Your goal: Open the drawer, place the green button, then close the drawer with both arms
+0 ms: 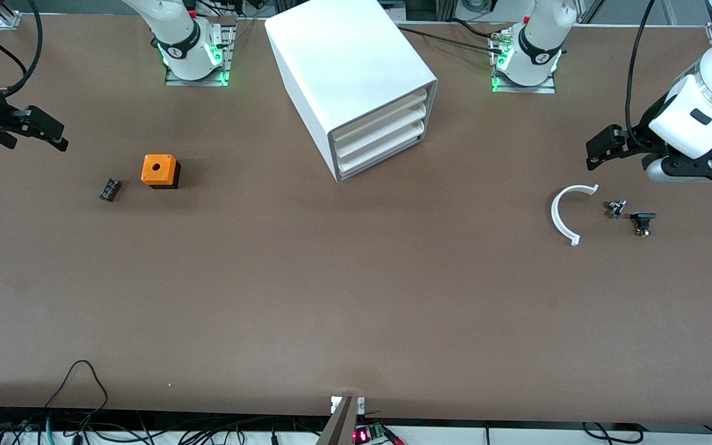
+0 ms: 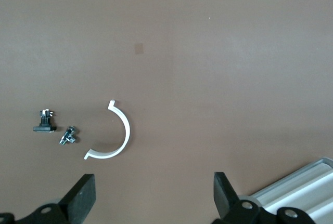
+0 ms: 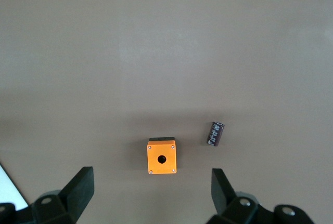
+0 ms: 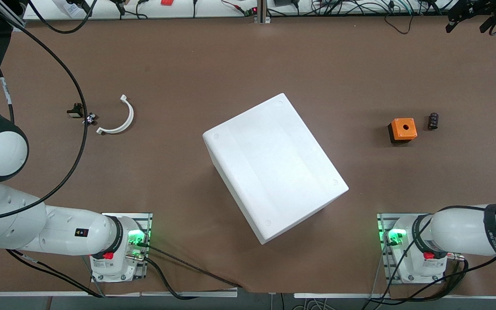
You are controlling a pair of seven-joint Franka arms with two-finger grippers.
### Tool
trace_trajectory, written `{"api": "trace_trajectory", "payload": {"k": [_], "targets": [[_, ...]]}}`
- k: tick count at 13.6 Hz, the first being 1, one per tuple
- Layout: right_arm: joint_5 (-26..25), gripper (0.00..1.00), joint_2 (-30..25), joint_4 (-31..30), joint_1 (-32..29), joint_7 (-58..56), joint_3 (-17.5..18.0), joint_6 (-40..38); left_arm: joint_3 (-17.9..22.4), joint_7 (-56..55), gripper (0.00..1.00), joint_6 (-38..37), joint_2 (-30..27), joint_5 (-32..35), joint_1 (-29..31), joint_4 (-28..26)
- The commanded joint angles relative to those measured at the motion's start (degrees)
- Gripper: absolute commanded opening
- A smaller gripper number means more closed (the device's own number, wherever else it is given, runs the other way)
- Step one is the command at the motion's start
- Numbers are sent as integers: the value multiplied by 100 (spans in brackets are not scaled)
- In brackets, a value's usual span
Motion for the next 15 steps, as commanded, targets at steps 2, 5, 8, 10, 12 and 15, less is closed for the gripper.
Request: {"api": "trace_trajectory", "payload": {"k": [2,5,8,10,12,15], "targets": [[61,100,55,137,29,26,-17,-76,115,413,100,229,-227,115,50,-307],[70,100,54,137,29,35,-17,-76,115,485,100,238,-262,79,243,-307],[70,100,63,137,20,35,-17,-76,115,503,100,229,-306,79,314,-334],[70,100,81,137,3,35,-25,-67,115,599,100,203,-288,53,323,-316],[70,100,90,137,3,35,-17,-67,106,792,100,185,-253,53,314,-255],[52,100,107,137,3,35,-17,-49,106,1056,100,185,-236,53,323,-246]]}}
